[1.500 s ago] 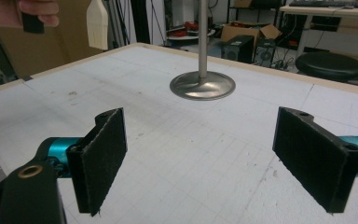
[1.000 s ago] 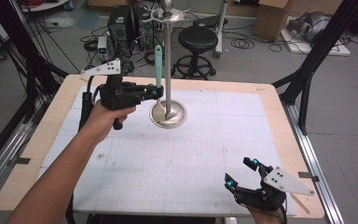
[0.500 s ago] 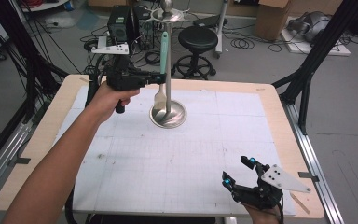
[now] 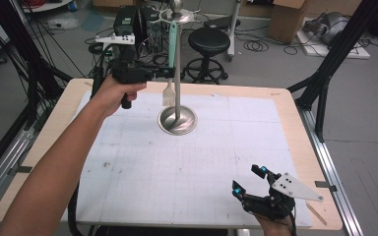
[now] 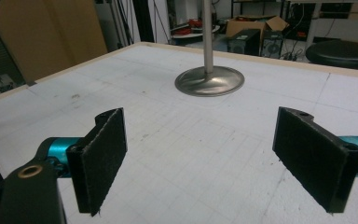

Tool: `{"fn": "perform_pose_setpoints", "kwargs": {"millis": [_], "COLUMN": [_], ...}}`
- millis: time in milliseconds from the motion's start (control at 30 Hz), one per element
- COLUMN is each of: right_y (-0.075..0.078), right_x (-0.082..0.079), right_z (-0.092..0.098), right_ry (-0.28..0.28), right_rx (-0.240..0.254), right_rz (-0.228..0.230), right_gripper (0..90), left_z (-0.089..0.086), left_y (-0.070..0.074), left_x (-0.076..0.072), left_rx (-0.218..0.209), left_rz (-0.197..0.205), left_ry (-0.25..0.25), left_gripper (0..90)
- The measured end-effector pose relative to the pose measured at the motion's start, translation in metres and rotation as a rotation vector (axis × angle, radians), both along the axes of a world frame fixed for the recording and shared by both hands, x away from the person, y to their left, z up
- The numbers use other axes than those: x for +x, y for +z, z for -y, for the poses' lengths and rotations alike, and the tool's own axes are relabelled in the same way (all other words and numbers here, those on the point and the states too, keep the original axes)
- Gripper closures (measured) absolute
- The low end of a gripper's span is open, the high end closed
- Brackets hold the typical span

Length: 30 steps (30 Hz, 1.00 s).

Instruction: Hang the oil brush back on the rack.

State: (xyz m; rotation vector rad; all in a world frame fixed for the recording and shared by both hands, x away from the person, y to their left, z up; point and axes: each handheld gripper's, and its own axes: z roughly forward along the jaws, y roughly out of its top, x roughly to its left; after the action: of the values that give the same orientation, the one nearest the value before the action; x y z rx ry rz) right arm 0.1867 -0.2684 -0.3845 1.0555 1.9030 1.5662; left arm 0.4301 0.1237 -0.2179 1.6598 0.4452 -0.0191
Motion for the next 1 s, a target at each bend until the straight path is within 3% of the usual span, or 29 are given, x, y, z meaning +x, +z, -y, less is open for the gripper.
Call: {"fn": "perform_pose_setpoints", "kwargs": {"millis": [467, 1000], "right_y": [0.001, 0.001], "right_x": [-0.002, -0.004], "right_z": [0.002, 0.004], "right_ry": [0.003, -0.001], "right_rx": [0.012, 0.015], "right_rz": [0.008, 0.007], "right_gripper": [16.5, 16.5], "left_z": [0.005, 0.012], "left_y": [-0.002, -0.010], "left_x": [0.007, 0.015], "left_rx": [0.020, -0.002], "left_rz": [-0.013, -0.041], "left_ry": [-0.001, -0.004], "left_gripper": [84.2, 84.3]}}
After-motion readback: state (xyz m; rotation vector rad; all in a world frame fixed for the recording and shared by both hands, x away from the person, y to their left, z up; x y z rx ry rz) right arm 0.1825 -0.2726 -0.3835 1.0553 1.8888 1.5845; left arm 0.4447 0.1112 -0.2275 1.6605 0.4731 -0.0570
